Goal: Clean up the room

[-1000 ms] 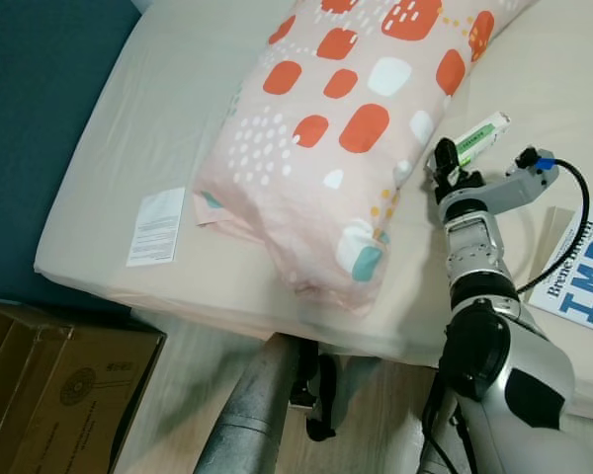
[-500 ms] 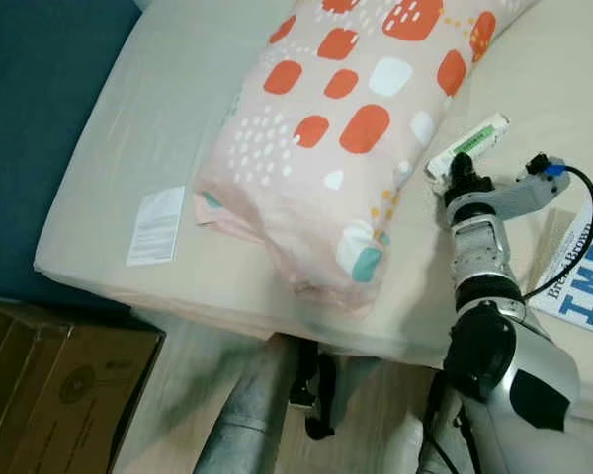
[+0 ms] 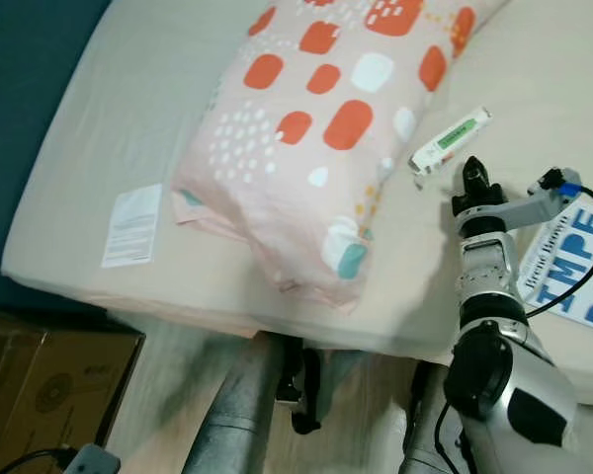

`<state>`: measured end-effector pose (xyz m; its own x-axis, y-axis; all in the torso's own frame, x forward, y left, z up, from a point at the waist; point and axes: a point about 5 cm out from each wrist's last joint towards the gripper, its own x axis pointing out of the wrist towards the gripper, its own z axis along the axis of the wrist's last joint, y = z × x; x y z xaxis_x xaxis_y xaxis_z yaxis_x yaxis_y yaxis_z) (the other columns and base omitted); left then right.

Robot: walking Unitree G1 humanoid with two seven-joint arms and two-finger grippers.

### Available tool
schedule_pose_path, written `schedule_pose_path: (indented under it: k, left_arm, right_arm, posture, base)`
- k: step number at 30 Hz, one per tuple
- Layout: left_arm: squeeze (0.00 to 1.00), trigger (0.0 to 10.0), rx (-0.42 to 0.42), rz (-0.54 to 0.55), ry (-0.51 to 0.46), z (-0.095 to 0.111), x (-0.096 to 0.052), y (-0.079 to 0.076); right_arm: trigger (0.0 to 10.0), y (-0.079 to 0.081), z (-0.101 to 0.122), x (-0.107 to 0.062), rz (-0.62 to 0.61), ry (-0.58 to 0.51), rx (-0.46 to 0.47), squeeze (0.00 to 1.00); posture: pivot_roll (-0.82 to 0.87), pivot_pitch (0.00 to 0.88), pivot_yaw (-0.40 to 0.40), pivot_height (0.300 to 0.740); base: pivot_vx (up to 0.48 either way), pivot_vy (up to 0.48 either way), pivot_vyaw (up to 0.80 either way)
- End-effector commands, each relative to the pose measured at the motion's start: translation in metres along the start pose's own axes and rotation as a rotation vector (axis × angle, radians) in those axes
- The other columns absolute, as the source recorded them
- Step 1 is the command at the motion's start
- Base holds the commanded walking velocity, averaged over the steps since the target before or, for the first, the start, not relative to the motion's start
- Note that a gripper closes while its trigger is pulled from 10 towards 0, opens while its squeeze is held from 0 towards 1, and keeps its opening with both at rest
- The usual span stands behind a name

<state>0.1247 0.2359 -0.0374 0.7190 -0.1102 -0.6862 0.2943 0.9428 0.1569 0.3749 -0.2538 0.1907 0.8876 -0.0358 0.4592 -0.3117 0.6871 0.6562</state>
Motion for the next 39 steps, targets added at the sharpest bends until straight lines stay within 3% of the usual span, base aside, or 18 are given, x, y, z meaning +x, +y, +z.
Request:
schedule_pose_path:
  k: [1, 4, 5, 6, 10, 11, 16, 24, 31, 37, 38, 39]
  left_arm:
    - [0.0, 10.0, -0.01, -0.002, 0.082, -0.021, -0.006, -0.005]
    - [0.0, 10.0, -0.013, -0.003, 0.086, -0.022, -0.002, -0.006]
    - [0.0, 10.0, -0.02, 0.001, 0.094, -0.022, 0.004, -0.008]
    - [0.0, 10.0, -0.025, -0.001, 0.102, -0.023, 0.008, -0.009]
    - [0.0, 10.0, -0.017, -0.014, 0.112, -0.024, 0.011, -0.011]
    - [0.0, 10.0, -0.016, -0.007, 0.115, -0.027, 0.007, -0.007]
    - [0.0, 10.0, -0.004, -0.003, 0.113, -0.034, -0.007, -0.001]
    - [0.0, 10.0, 0.021, -0.015, 0.074, -0.03, -0.022, 0.004]
    - [0.0, 10.0, 0.039, -0.042, 0.042, -0.024, -0.038, 0.004]
    - [0.0, 10.0, 0.054, -0.067, 0.032, -0.019, -0.056, 0.005]
    - [0.0, 10.0, 0.055, -0.067, 0.032, -0.019, -0.059, 0.006]
    - [0.0, 10.0, 0.056, -0.067, 0.033, -0.019, -0.061, 0.006]
  right_arm:
    - [0.0, -0.001, -0.007, -0.008, 0.034, 0.022, 0.015, 0.0]
    - [0.0, 0.002, -0.01, -0.013, 0.064, 0.029, 0.02, 0.0]
    - [0.0, 0.001, -0.017, -0.019, 0.04, 0.07, -0.027, 0.0]
    - [10.0, -0.002, -0.02, -0.021, 0.0, 0.089, -0.058, 0.0]
    - [10.0, -0.01, -0.019, -0.022, -0.066, 0.089, -0.084, 0.0]
    - [10.0, -0.012, -0.014, -0.017, -0.08, 0.058, -0.045, 1.0]
    - [10.0, -0.011, -0.007, -0.005, -0.118, 0.02, 0.024, 1.0]
    - [10.0, 0.007, 0.002, 0.015, -0.041, -0.031, 0.117, 1.0]
    - [10.0, 0.019, -0.008, 0.026, -0.029, 0.007, 0.153, 1.0]
    - [10.0, 0.026, -0.03, 0.031, -0.14, 0.101, 0.19, 0.96]
    - [10.0, 0.026, -0.031, 0.031, -0.162, 0.1, 0.2, 0.0]
    - [10.0, 0.025, -0.031, 0.031, -0.175, 0.097, 0.207, 0.0]
  posture:
    - [0.24, 0.536, 0.216, 0.623]
    - [0.2, 0.507, 0.194, 0.623]
    - [0.18, 0.496, 0.19, 0.623]
    - [0.17, 0.497, 0.193, 0.623]
    - [0.17, 0.5, 0.193, 0.623]
    - [0.21, 0.519, 0.209, 0.623]
    - [0.25, 0.548, 0.239, 0.623]
    - [0.33, 0.6, 0.29, 0.623]
    - [0.36, 0.633, 0.334, 0.623]
    - [0.37, 0.656, 0.357, 0.623]
    - [0.38, 0.659, 0.363, 0.623]
    - [0.38, 0.659, 0.363, 0.623]
  base:
    - [0.0, 0.0, 0.0]
    - [0.0, 0.0, 0.0]
    - [0.0, 0.0, 0.0]
    - [0.0, 0.0, 0.0]
    - [0.0, 0.0, 0.0]
    - [0.0, 0.0, 0.0]
    - [0.0, 0.0, 0.0]
    - [0.0, 0.0, 0.0]
    - [0.0, 0.0, 0.0]
    - [0.0, 0.0, 0.0]
    - [0.0, 0.0, 0.0]
    - [0.0, 0.0, 0.0]
